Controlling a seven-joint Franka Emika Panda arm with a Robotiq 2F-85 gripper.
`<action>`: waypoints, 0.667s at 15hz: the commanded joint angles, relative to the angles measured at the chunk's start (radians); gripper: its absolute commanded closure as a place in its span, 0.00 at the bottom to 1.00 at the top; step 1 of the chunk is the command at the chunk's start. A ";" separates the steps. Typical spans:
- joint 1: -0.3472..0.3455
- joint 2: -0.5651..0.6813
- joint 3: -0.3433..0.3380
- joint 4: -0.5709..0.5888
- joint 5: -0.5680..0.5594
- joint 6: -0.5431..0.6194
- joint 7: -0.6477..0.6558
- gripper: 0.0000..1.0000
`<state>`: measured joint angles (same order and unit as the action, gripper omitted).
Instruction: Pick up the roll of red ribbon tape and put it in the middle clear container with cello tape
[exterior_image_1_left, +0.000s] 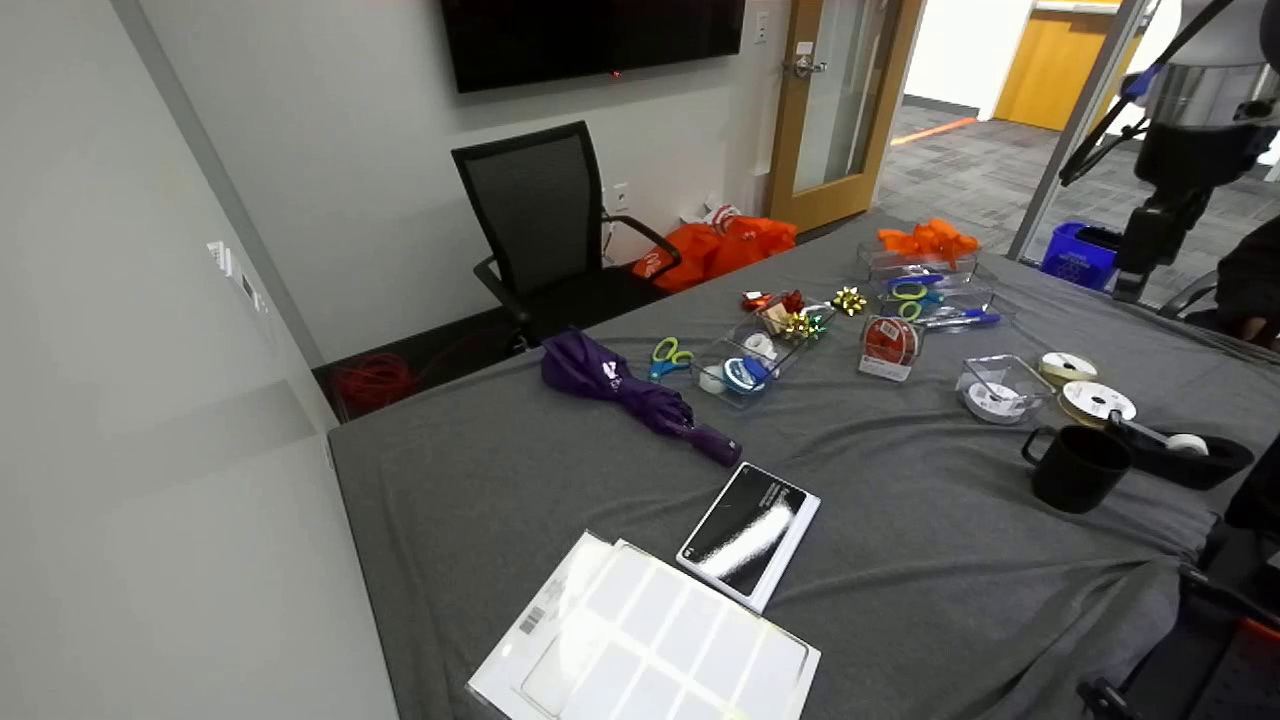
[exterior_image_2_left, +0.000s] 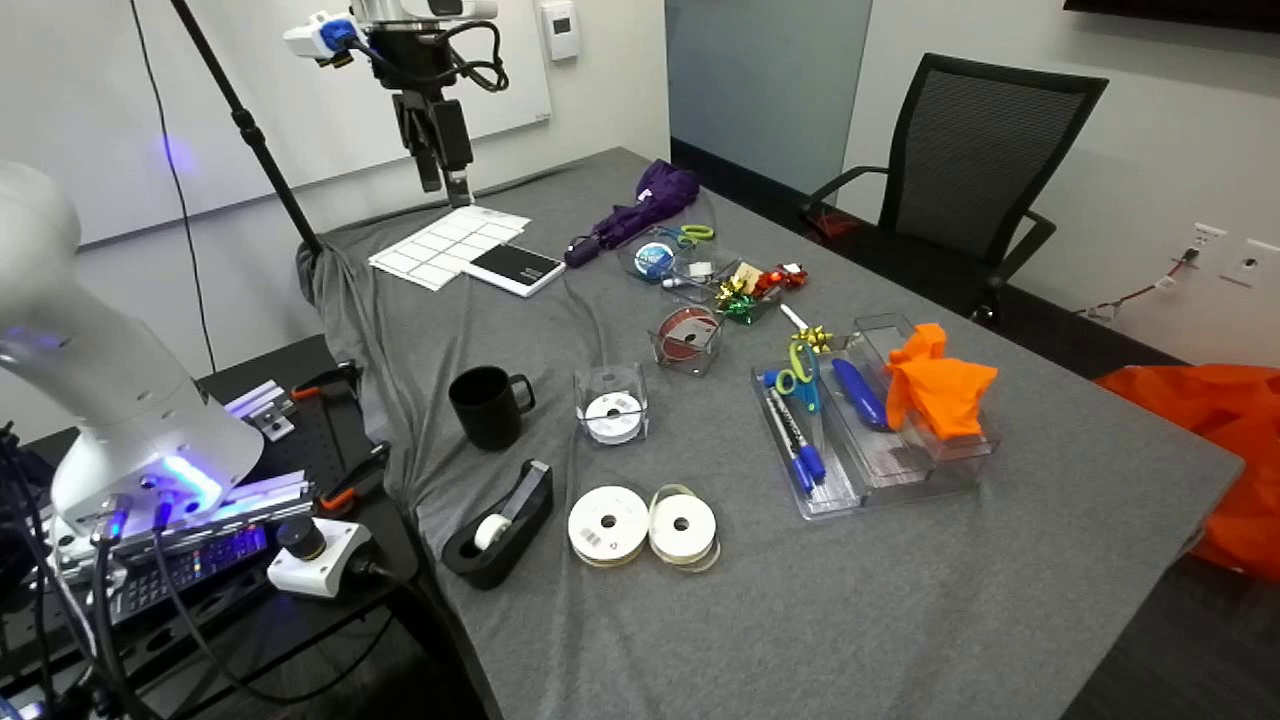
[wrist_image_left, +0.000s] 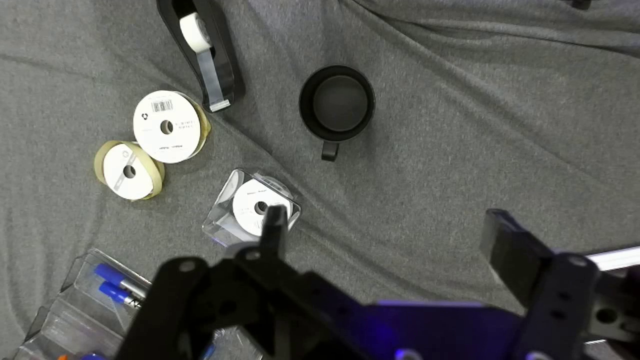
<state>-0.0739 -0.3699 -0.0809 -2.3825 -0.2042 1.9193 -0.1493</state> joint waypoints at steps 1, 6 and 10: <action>0.002 0.000 -0.002 0.001 0.000 -0.002 0.001 0.00; 0.002 0.000 -0.002 0.001 0.000 -0.002 0.001 0.00; 0.009 -0.016 -0.011 -0.007 0.053 0.022 0.006 0.00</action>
<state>-0.0734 -0.3710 -0.0812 -2.3824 -0.1961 1.9195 -0.1492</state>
